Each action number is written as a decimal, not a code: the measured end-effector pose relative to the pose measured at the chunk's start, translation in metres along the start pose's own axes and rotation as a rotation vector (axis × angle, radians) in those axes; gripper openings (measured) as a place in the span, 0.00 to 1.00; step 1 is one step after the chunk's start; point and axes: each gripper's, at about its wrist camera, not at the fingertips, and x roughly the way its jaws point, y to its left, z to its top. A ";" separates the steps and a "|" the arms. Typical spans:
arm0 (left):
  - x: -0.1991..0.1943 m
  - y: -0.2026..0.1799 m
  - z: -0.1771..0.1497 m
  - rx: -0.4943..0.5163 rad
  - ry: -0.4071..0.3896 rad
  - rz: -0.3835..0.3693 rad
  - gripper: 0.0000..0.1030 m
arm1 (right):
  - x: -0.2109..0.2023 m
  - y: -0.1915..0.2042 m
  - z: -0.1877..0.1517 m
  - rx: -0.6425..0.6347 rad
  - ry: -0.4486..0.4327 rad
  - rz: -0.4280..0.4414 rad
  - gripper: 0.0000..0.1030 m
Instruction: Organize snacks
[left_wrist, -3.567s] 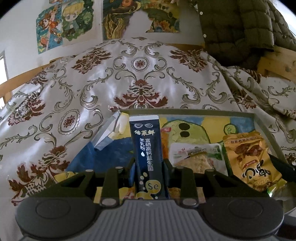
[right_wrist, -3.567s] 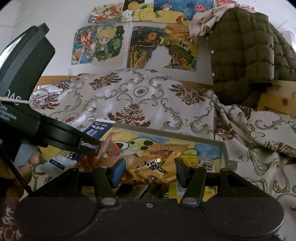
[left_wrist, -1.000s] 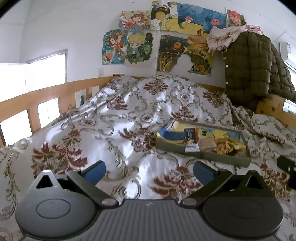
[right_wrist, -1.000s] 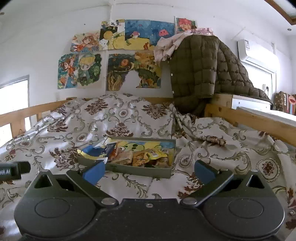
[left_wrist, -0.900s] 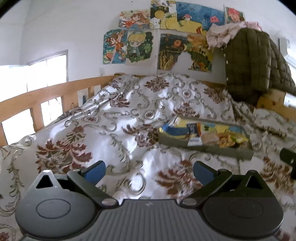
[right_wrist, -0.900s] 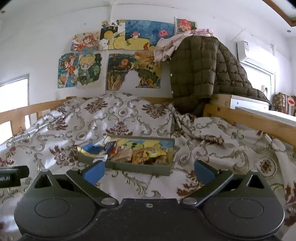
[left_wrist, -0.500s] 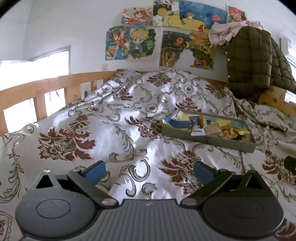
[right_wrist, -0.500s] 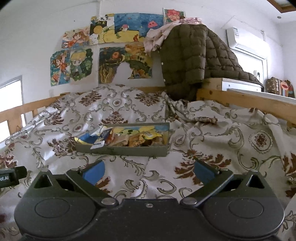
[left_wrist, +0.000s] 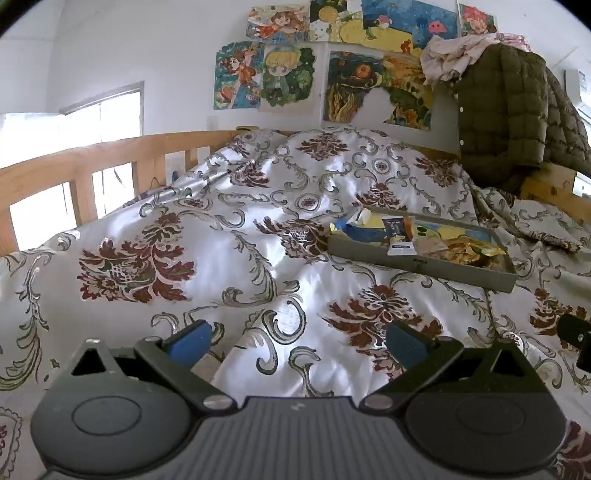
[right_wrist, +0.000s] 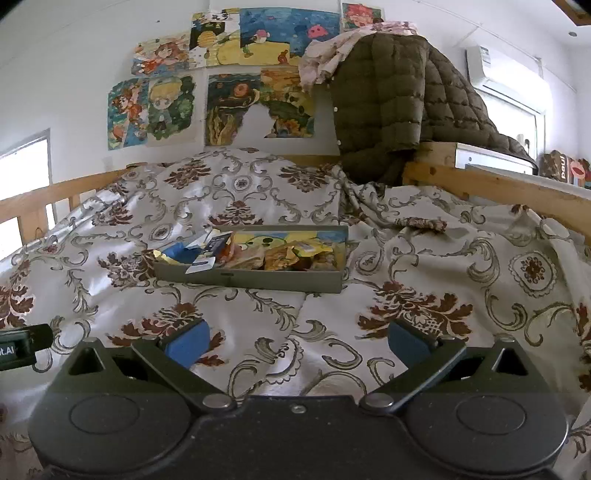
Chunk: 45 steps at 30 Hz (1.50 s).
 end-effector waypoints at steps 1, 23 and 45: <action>0.000 0.000 0.000 0.002 -0.001 0.001 1.00 | 0.000 0.000 0.000 -0.001 0.000 0.001 0.99; -0.003 0.001 -0.001 0.007 -0.001 0.016 1.00 | 0.002 0.003 -0.001 -0.008 0.012 0.007 0.99; -0.003 0.002 -0.002 0.006 0.000 0.017 1.00 | 0.002 0.003 0.000 -0.009 0.013 0.008 0.99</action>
